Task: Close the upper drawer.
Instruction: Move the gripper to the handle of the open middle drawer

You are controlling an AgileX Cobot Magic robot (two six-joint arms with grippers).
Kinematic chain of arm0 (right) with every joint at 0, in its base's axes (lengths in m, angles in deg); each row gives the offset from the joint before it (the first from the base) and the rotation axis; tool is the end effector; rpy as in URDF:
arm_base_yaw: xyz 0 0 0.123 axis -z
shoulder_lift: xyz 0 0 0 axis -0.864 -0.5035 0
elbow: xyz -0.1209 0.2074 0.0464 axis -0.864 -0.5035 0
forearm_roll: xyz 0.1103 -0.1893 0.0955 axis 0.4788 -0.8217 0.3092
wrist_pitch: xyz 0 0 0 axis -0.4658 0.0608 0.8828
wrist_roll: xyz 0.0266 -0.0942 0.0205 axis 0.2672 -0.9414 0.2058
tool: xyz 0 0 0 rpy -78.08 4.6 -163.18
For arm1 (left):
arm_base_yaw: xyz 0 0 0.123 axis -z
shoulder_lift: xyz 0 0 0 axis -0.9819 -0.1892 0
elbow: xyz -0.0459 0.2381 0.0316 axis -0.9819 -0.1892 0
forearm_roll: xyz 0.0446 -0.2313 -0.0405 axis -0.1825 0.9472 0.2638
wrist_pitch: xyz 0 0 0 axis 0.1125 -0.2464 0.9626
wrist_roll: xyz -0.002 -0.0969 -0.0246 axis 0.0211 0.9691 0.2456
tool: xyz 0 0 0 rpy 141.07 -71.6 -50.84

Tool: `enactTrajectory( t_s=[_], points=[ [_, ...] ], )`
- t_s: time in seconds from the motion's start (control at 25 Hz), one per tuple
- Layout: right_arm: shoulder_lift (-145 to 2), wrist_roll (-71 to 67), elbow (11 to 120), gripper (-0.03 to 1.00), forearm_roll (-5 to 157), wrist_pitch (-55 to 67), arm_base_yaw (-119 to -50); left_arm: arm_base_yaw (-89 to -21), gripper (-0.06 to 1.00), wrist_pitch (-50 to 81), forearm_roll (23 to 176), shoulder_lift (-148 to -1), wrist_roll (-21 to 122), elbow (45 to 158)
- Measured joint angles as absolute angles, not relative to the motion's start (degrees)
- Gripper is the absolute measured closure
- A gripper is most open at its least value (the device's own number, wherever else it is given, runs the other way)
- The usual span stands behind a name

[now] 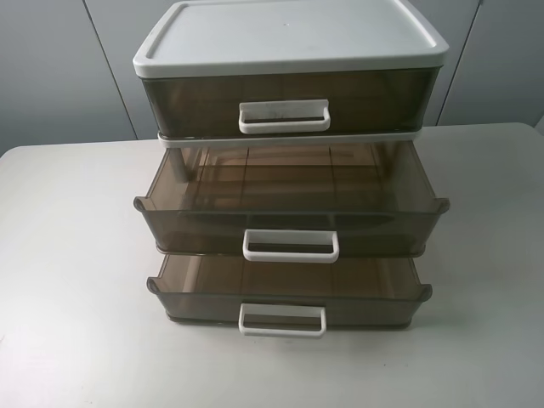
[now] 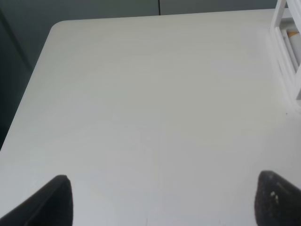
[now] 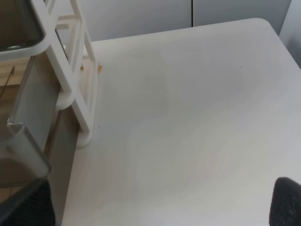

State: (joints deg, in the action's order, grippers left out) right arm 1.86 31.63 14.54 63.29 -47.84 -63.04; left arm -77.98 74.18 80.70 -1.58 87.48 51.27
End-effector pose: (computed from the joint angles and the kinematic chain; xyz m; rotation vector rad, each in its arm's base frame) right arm 0.0297 -0.0059 0.2673 0.1419 2.0625 0.0485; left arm 0.0299 0.0081 0.2680 -0.0322 2.0560 0.0787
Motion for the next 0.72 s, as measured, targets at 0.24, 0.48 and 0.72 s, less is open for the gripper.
enactTrajectory(
  t_s=[0.24, 0.48, 0.72],
  points=[
    [1.9, 31.6, 14.5, 0.28, 63.3, -47.8, -63.0, -78.0, 0.20, 74.2, 80.7, -1.6, 87.5, 51.3],
    [1.9, 31.6, 14.5, 0.28, 63.3, -47.8, -63.0, -78.0, 0.20, 74.2, 80.7, -1.6, 87.5, 51.3],
    [1.9, 31.6, 14.5, 0.28, 63.3, -47.8, -63.0, -78.0, 0.20, 74.2, 80.7, -1.6, 87.5, 51.3]
  ],
)
